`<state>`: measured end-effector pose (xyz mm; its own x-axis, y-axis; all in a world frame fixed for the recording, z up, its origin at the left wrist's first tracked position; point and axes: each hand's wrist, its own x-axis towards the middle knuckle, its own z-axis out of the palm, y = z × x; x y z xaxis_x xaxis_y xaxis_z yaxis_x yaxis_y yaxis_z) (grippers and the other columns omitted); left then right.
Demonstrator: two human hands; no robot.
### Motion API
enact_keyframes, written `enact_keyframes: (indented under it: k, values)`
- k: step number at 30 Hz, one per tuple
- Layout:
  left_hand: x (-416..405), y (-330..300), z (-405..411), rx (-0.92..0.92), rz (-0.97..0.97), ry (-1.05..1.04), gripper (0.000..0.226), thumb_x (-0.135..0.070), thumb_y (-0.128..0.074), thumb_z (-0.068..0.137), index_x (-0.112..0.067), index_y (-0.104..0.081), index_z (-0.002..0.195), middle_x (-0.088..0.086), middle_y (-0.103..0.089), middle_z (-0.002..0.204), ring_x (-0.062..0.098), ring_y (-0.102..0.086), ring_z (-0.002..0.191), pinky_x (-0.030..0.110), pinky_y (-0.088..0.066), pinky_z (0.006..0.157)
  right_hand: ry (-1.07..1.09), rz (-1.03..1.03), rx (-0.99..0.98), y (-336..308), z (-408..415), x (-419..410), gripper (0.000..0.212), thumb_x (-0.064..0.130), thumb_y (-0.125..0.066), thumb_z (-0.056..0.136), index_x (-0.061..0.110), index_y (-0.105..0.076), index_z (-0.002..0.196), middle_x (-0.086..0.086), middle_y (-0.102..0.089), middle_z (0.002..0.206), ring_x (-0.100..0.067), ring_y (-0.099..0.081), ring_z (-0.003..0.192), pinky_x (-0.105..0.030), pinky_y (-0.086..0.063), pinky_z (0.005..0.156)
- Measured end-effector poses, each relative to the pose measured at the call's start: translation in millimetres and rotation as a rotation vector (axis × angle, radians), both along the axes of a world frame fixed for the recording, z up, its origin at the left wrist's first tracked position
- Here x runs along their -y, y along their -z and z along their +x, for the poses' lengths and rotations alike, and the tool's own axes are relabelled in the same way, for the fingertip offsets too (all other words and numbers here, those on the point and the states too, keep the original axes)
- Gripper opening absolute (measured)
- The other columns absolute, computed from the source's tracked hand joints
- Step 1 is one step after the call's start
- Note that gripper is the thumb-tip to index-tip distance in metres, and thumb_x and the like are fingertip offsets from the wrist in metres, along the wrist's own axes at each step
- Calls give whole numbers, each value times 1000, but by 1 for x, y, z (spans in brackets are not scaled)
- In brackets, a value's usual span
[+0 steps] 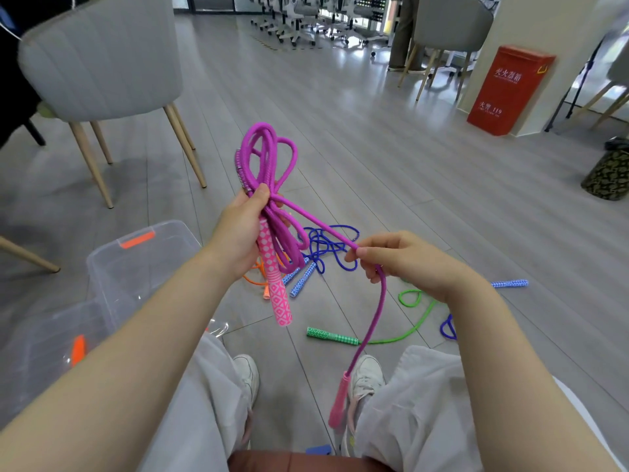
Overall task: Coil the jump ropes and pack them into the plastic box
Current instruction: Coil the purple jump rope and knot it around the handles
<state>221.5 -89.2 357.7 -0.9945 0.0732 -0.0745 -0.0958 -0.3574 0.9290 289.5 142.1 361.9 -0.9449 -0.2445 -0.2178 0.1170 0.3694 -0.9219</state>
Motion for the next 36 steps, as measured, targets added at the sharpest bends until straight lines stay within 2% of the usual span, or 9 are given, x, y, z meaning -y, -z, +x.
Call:
enact_keyframes:
  k: [3, 10, 14, 19, 25, 28, 30, 33, 36]
  values:
    - [8, -3, -8, 20, 81, -142, 21, -21, -40, 103, -12, -52, 88, -2, -57, 59, 11, -56, 51, 27, -53, 55, -33, 91, 45, 2, 0, -10, 23, 17, -52, 98, 11, -74, 98, -5, -55, 75, -16, -55, 69, -26, -50, 73]
    - [31, -8, -20, 88, 270, -209, 24, -23, -44, 101, -10, -57, 85, 0, -60, 67, 11, -58, 55, 31, -52, 63, -32, 150, 182, 3, 1, -26, 27, 25, -52, 99, 9, -74, 96, -2, -49, 66, -18, -47, 59, -30, -52, 67]
    - [29, -11, -16, 14, 154, -200, 21, -22, -44, 102, -12, -53, 86, 0, -56, 72, 8, -57, 51, 25, -51, 50, -14, 215, 101, 3, 2, -20, 27, 31, -54, 97, 17, -76, 90, 6, -45, 62, -15, -40, 61, -27, -43, 61]
    - [28, 2, -12, -176, -403, -165, 14, -24, -45, 102, -22, -56, 93, -6, -60, 77, 4, -58, 61, 29, -49, 69, 37, 180, -77, 4, -1, -6, 24, 37, -53, 97, 30, -76, 96, 1, -42, 72, -19, -34, 70, -30, -33, 64]
    - [9, 9, 2, -244, -644, 100, 16, -22, -43, 102, -19, -51, 116, -5, -57, 81, 10, -55, 70, 31, -49, 73, 42, 148, -194, 6, 1, 17, 25, 16, -50, 97, 25, -74, 97, 6, -50, 67, -16, -42, 69, -33, -37, 68]
    - [2, 13, 8, -218, -678, 217, 17, -26, -45, 101, -19, -52, 115, -3, -59, 84, 15, -56, 78, 42, -51, 83, 63, 44, -273, 5, 0, 29, 21, 10, -52, 97, 17, -72, 97, 7, -61, 73, -5, -53, 69, -25, -45, 72]
    - [-2, 13, 11, -201, -660, 303, 18, -27, -46, 101, -22, -53, 116, -2, -61, 86, 14, -59, 81, 44, -51, 88, 75, -56, -304, 4, 0, 34, 20, 4, -53, 97, 12, -71, 98, 8, -64, 72, 2, -56, 64, -13, -43, 65]
    - [-8, 12, 18, -192, -578, 426, 20, -26, -44, 102, -28, -52, 120, -6, -68, 96, 7, -67, 88, 28, -55, 85, 55, -98, -342, 5, 2, 38, 19, 1, -53, 96, 12, -70, 97, 13, -66, 71, 4, -57, 61, -9, -41, 58]
    - [-12, 13, 24, -200, -547, 467, 19, -25, -46, 101, -27, -56, 117, -20, -69, 89, -2, -66, 88, 17, -54, 80, 23, -101, -366, 9, 4, 46, 19, -1, -55, 94, 12, -68, 97, 4, -67, 76, 0, -60, 69, -12, -45, 67]
